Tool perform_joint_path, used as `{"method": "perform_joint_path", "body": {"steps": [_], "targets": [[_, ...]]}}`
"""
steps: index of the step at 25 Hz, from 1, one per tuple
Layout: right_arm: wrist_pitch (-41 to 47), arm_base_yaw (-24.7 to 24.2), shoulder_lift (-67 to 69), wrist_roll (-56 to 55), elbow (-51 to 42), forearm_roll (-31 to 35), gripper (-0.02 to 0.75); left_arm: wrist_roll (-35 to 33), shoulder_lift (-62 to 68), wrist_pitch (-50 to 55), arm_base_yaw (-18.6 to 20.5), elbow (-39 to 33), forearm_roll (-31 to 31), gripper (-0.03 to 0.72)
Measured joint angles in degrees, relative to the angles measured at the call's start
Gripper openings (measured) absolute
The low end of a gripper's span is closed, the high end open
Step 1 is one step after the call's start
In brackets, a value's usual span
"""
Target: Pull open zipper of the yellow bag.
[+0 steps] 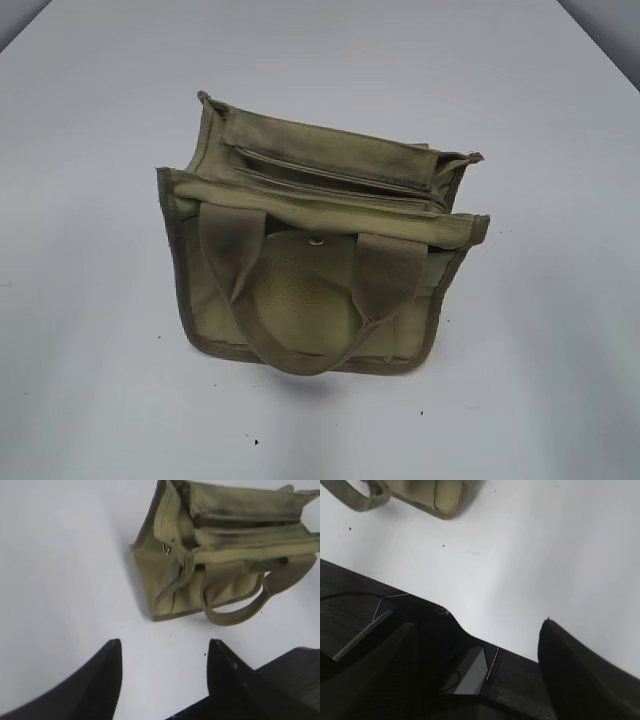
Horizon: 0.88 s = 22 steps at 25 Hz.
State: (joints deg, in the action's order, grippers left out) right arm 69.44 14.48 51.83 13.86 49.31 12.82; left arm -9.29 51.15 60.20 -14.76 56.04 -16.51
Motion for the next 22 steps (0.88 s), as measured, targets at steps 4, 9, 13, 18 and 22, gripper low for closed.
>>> {"method": "perform_joint_path", "body": {"steps": [4,9,13,18,22], "targets": [[0.2,0.0,-13.7,0.0,-8.3,-0.2,0.572,1.3,-16.8,0.3,0.0,-10.9,3.0,0.421],[0.3,0.0,-26.2,-0.1,-16.1,-1.2,0.572,1.4,-34.9,0.3,0.0,-21.6,8.2,0.421],[-1.2,0.0,-32.1,-0.1,-19.4,-1.5,0.572,1.4,-45.1,0.7,0.0,-25.8,8.7,0.421],[-4.8,0.0,-33.3,-0.1,-20.5,-1.5,0.572,1.4,-49.7,0.7,0.0,-26.1,8.8,0.421],[-6.4,0.0,-33.3,-0.2,-21.6,-1.5,0.572,1.4,-49.7,0.7,0.0,-26.1,8.9,0.421]]}}
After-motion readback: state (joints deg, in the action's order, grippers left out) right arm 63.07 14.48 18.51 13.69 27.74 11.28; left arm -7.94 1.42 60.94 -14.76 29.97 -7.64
